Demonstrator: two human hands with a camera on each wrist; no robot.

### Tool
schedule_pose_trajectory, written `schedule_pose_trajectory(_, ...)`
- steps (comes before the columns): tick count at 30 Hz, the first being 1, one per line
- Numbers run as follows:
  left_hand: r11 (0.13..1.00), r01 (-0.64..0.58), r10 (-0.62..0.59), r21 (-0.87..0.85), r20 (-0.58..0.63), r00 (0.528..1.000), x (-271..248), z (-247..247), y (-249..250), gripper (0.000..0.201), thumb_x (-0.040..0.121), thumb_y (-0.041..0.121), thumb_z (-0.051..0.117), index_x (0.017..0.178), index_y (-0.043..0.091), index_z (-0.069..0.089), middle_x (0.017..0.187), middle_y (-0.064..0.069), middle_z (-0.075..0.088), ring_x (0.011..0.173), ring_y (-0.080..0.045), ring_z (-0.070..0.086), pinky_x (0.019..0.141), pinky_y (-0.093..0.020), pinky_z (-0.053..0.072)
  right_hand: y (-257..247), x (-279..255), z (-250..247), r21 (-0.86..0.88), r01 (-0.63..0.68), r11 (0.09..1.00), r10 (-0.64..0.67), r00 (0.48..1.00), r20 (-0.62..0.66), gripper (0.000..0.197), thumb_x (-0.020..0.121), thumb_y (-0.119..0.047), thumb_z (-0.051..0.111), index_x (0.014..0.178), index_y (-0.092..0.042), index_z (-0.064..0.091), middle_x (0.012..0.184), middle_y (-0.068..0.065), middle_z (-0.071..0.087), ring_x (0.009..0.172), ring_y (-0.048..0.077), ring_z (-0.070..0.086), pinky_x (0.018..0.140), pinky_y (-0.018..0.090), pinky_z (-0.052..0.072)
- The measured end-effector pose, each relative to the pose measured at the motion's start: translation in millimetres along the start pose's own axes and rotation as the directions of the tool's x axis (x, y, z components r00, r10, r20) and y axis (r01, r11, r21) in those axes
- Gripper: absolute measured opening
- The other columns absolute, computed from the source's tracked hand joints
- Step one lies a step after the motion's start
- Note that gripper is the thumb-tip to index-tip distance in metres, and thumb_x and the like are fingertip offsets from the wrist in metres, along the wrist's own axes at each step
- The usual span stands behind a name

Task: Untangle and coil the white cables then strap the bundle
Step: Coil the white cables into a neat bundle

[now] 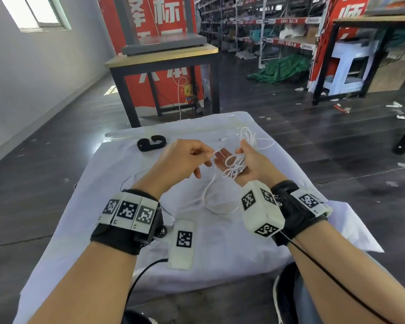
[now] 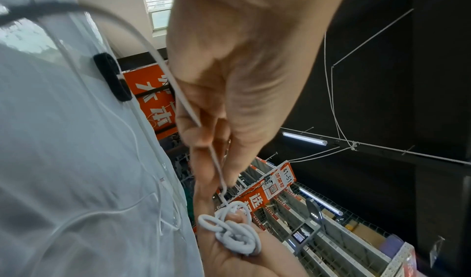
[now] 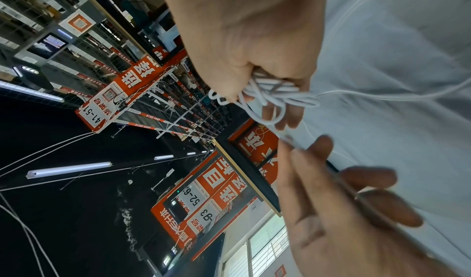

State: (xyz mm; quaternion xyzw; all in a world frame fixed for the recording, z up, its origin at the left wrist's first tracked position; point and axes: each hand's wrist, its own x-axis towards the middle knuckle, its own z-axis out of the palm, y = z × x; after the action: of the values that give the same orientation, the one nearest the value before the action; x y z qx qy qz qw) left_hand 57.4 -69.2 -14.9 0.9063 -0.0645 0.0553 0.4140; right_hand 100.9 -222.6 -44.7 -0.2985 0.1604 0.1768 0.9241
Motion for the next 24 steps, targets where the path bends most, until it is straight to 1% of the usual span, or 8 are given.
schedule_pose_trajectory(3, 0.999, 0.002, -0.011, 0.036, 0.240, 0.971, -4.2, 1.4, 3.6, 0.021, 0.093, 0.019, 0.060, 0.112, 0.023, 0.069, 0.086, 0.006, 0.074, 0.060, -0.003, 0.064, 0.052, -0.015, 0.047, -2.1, 3.1, -2.8, 0.055, 0.020, 0.998, -0.022, 0.999, 0.037, 0.036, 0.102, -0.039, 0.034, 0.101, -0.007, 0.049, 0.094, 0.014, 0.066, 0.085, 0.030, 0.064, 0.086, 0.051, 0.050)
schedule_pose_trajectory(6, 0.995, 0.047, -0.078, 0.083, 0.420, 0.904, -7.3, 2.1, 2.4, 0.028, 0.092, 0.013, 0.061, 0.116, 0.027, 0.065, 0.085, 0.004, 0.074, 0.058, -0.006, 0.064, 0.052, -0.016, 0.047, -9.9, 2.4, -11.2, 0.098, 0.066, 0.993, -0.068, 0.997, 0.021, 0.041, 0.102, -0.044, 0.030, 0.101, -0.009, 0.053, 0.097, 0.005, 0.067, 0.089, 0.020, 0.064, 0.103, 0.049, 0.039)
schedule_pose_trajectory(8, 0.991, 0.101, -0.133, 0.091, 0.462, 0.877, -7.9, -3.7, -1.3, 0.027, 0.091, 0.013, 0.062, 0.115, 0.027, 0.064, 0.082, 0.003, 0.073, 0.058, -0.008, 0.063, 0.055, -0.017, 0.048, -18.0, 0.3, -15.1, 0.167, 0.160, 0.973, -0.148, 0.986, -0.080, 0.031, 0.102, -0.039, 0.035, 0.092, -0.015, 0.049, 0.084, 0.001, 0.065, 0.073, 0.014, 0.066, 0.095, 0.048, 0.045)
schedule_pose_trajectory(11, 0.978, 0.191, -0.209, 0.085, 0.447, 0.870, -8.4, -18.6, -9.3, 0.015, 0.090, 0.014, 0.064, 0.104, 0.018, 0.069, 0.079, 0.001, 0.073, 0.063, -0.010, 0.063, 0.061, -0.017, 0.051, -30.8, 1.8, -19.7, 0.240, 0.342, 0.908, -0.278, 0.923, -0.265, 0.029, 0.102, -0.028, 0.039, 0.081, -0.010, 0.047, 0.071, 0.005, 0.056, 0.056, 0.015, 0.059, 0.064, 0.039, 0.054)
schedule_pose_trajectory(13, 0.971, 0.227, -0.237, 0.073, 0.404, 0.884, -8.9, -27.5, -15.2, 0.011, 0.089, 0.019, 0.066, 0.097, 0.013, 0.071, 0.076, 0.001, 0.073, 0.065, -0.009, 0.064, 0.062, -0.016, 0.051, -36.6, 3.9, -20.0, 0.201, 0.432, 0.879, -0.345, 0.868, -0.358, 0.029, 0.100, -0.023, 0.042, 0.078, -0.005, 0.048, 0.070, 0.008, 0.053, 0.055, 0.018, 0.054, 0.049, 0.028, 0.050)
schedule_pose_trajectory(16, 0.964, 0.260, -0.234, -0.055, 0.284, 0.930, -7.3, -36.2, -20.4, 0.012, 0.089, 0.021, 0.065, 0.087, 0.011, 0.070, 0.070, 0.002, 0.069, 0.063, -0.008, 0.060, 0.062, -0.018, 0.049, -39.7, 2.2, -17.8, 0.070, 0.502, 0.862, -0.438, 0.807, -0.395, 0.030, 0.100, -0.018, 0.040, 0.072, -0.008, 0.042, 0.061, 0.004, 0.040, 0.045, 0.016, 0.036, 0.041, 0.020, 0.032)
schedule_pose_trajectory(20, 0.922, 0.228, -0.184, -0.314, 0.164, 0.969, -8.1, -43.1, -13.3, 0.010, 0.091, 0.015, 0.061, 0.087, 0.012, 0.070, 0.057, 0.004, 0.056, 0.056, -0.009, 0.047, 0.066, -0.022, 0.042, -32.9, -0.1, -11.7, -0.173, 0.423, 0.890, -0.455, 0.853, -0.256, 0.012, 0.100, -0.024, 0.042, 0.095, -0.016, 0.049, 0.064, 0.001, 0.048, 0.038, 0.007, 0.031, 0.037, 0.017, 0.027)
schedule_pose_trajectory(24, 0.915, 0.164, -0.063, -0.370, 0.271, 0.961, -18.7, -52.3, -1.6, 0.017, 0.083, 0.021, 0.062, 0.087, 0.017, 0.077, 0.052, 0.002, 0.036, 0.051, -0.010, 0.033, 0.067, -0.017, 0.043, -19.8, 0.2, -6.5, -0.389, 0.286, 0.876, -0.359, 0.924, -0.130, 0.023, 0.101, -0.023, 0.041, 0.081, -0.012, 0.047, 0.069, 0.007, 0.057, 0.031, 0.004, 0.030, 0.032, 0.015, 0.025)
